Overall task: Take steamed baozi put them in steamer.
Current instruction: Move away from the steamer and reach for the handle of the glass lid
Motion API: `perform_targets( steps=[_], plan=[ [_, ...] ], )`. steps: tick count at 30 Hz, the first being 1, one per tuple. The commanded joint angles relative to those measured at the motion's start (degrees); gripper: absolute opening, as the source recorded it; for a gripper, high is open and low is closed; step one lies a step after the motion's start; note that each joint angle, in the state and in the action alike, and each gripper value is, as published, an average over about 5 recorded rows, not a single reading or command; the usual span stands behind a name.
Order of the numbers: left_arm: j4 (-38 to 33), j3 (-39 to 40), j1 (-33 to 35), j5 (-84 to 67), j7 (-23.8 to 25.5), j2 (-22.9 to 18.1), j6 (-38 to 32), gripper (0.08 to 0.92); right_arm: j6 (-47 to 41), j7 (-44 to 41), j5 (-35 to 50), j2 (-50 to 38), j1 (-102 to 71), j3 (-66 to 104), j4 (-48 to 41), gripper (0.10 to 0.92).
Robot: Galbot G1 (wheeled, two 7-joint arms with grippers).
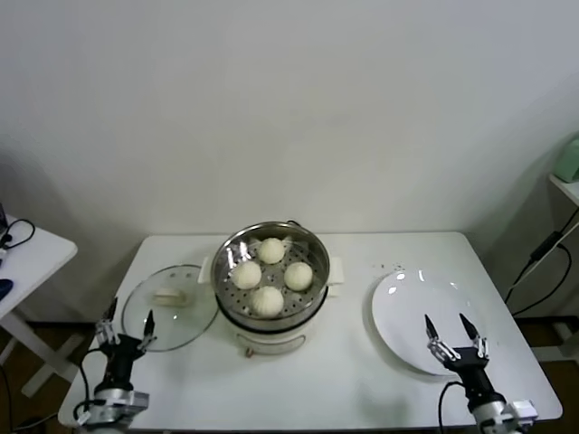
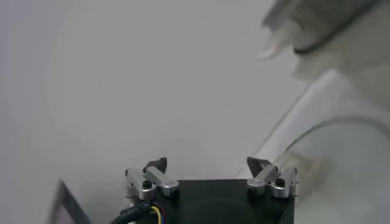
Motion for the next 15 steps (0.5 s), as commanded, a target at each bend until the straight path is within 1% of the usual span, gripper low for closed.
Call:
perform_targets(
  steps=[1,8,15],
  plan=[
    [10.19,0.6,-3.95,32.56,-7.8,2.71,2.97,0.823,2.38,1.27,0.75,4.48,-3.67,1.51,-0.21,0.823],
    [8.43,1.27,-4.29,36.24,-4.55,2.33,5.29,0.823,1.71,2.4,1.17,5.75,-3.82,2.17,0.9,0.823],
    [7.34,3.13,-5.12,37.22,-0.61,0.82,8.33,0.823,1.36,3.07,1.03,6.52,-3.94,2.46,1.64,0.823]
  ],
)
